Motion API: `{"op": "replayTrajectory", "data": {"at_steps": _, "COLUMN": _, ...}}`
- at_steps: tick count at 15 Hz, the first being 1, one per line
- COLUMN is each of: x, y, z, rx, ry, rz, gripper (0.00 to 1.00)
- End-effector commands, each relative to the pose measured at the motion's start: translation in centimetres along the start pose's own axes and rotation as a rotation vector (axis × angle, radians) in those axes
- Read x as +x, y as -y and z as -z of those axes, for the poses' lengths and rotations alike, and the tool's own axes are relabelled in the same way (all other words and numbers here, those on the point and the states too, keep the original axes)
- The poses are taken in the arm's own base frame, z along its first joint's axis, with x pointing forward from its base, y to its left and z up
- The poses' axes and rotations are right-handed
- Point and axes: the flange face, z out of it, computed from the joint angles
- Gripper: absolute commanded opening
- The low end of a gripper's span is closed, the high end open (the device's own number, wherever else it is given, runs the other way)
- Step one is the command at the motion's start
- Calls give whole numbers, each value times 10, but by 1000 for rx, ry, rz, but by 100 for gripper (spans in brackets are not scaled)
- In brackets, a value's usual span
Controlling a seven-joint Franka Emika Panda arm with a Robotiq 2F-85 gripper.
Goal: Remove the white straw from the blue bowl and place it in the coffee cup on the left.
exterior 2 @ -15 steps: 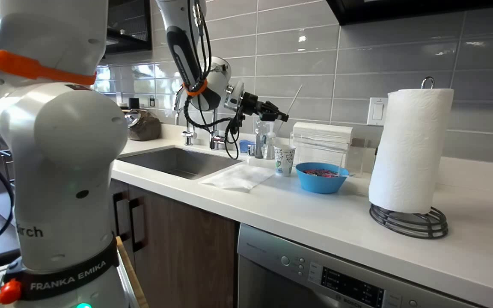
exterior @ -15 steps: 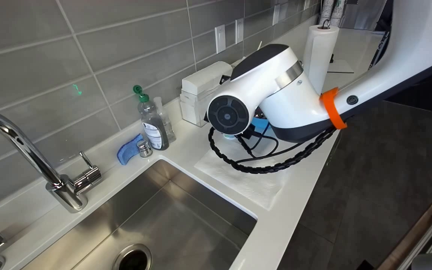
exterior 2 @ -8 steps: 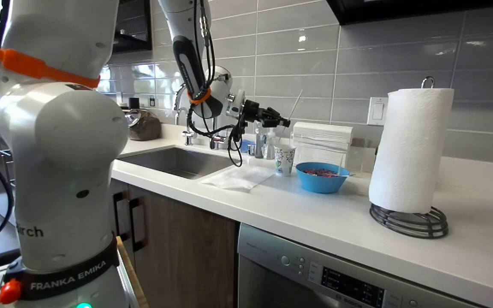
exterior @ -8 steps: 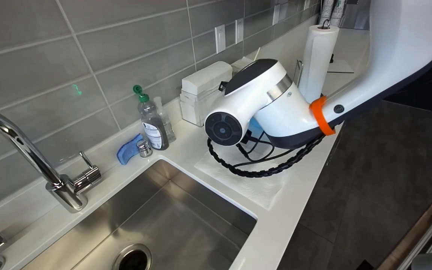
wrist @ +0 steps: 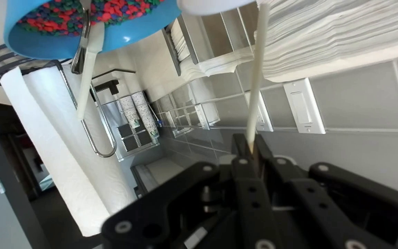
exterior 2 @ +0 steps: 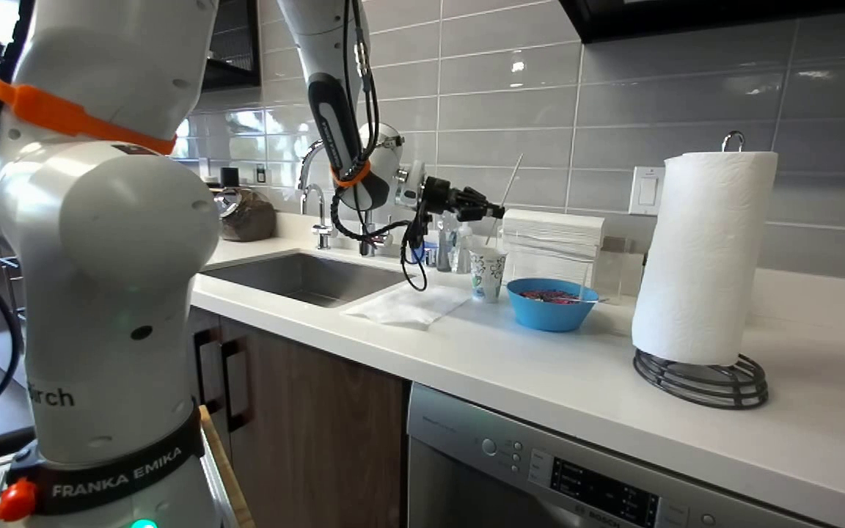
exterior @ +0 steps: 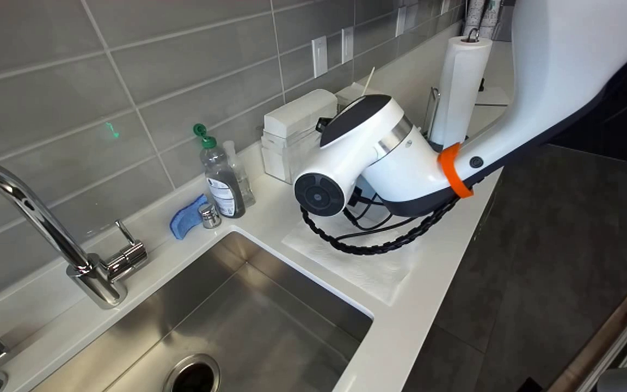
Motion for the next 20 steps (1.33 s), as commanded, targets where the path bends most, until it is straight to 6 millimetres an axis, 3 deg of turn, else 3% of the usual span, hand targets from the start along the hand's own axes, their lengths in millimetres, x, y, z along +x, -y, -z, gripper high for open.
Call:
{"op": "replayTrajectory", "data": {"at_steps": 1, "x": -16, "y": -1, "z": -5, "rx": 7, "ry": -22, "rz": 11, "gripper": 2}}
{"op": "replayTrajectory", "data": {"at_steps": 14, "x": -42, "y": -3, "z": -7, "rx": 24, "ry": 3, "rz": 62, "gripper": 2}}
{"op": "replayTrajectory", "data": {"at_steps": 15, "x": -43, "y": -3, "z": -7, "rx": 24, "ry": 4, "rz": 62, "gripper": 31}}
{"op": "replayTrajectory", "data": {"at_steps": 17, "x": -42, "y": -3, "z": -6, "rx": 27, "ry": 3, "rz": 61, "gripper": 39}}
{"op": "replayTrajectory", "data": {"at_steps": 20, "x": -40, "y": -1, "z": -1, "rx": 35, "ry": 6, "rz": 57, "gripper": 62}}
